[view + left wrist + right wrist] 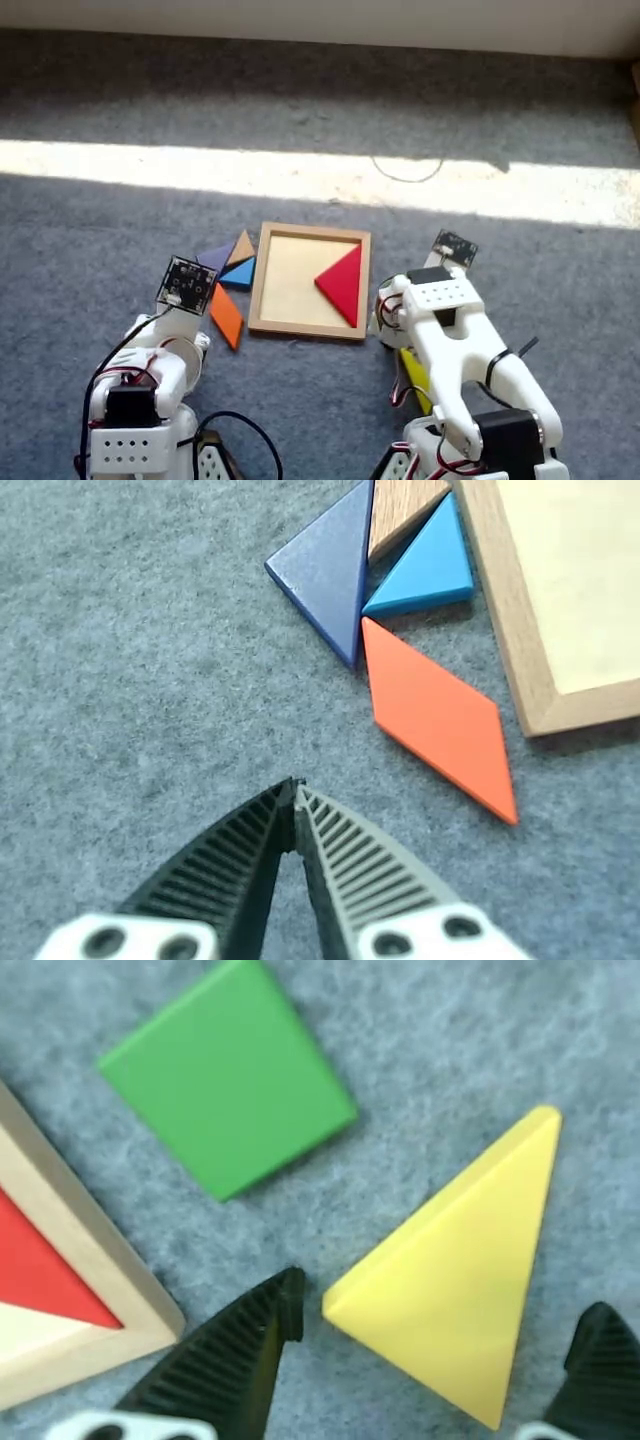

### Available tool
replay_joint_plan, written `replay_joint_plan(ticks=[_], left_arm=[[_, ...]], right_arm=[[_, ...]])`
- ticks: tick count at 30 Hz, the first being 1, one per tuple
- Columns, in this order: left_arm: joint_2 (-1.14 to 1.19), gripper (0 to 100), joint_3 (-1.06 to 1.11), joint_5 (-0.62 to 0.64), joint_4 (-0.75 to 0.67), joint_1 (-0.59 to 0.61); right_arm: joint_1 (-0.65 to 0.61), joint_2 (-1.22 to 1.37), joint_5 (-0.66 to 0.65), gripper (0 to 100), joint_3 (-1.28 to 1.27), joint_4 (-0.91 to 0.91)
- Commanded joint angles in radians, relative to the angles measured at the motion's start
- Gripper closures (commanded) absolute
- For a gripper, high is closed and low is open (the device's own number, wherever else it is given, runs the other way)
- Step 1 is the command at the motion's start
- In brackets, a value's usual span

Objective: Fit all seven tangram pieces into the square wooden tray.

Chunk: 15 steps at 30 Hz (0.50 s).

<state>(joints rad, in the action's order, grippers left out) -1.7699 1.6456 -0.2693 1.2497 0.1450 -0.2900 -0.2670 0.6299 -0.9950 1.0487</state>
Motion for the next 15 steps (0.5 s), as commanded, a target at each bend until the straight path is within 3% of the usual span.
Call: replay_joint_plan(ticks=[1, 15], left_arm=[[-0.031, 100, -0.005, -0.009, -0.017, 0.015], [-0.031, 100, -0.005, -0.009, -0.017, 0.015]], right_arm=[[-0.016, -0.008, 0.006, 60.6, 0.004, 0.025], [-0.015, -0.001, 0.006, 60.8, 0.004, 0.025]])
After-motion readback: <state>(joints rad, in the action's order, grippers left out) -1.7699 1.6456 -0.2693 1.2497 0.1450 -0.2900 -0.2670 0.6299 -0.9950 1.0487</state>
